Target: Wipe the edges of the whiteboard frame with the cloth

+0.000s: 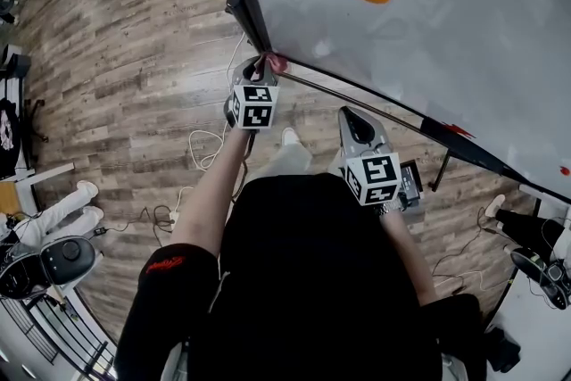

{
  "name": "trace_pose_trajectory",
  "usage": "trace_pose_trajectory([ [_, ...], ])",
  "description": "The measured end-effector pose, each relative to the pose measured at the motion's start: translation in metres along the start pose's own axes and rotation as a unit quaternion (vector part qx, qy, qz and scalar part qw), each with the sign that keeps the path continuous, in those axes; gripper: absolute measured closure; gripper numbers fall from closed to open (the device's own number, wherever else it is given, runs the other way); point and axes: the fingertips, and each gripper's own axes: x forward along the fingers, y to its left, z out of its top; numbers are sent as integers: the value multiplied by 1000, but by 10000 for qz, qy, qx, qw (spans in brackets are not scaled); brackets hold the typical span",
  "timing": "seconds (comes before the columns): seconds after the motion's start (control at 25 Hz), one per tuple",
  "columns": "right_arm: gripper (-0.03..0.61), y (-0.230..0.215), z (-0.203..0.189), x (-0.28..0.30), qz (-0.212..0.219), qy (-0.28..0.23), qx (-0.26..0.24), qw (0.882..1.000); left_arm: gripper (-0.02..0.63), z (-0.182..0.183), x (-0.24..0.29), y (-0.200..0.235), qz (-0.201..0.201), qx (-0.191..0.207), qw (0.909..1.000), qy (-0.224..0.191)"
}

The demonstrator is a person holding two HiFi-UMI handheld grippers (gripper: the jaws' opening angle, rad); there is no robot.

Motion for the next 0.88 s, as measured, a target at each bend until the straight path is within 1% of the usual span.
trace_pose_trajectory([
  [0.56, 577, 7, 3, 1, 193, -47, -118, 9997, 597, -1, -20, 18, 310, -122, 9994, -134],
  [0.88, 577, 19, 5, 1, 386, -101, -190, 9990, 597, 0, -44, 21, 433, -250, 9983, -290],
])
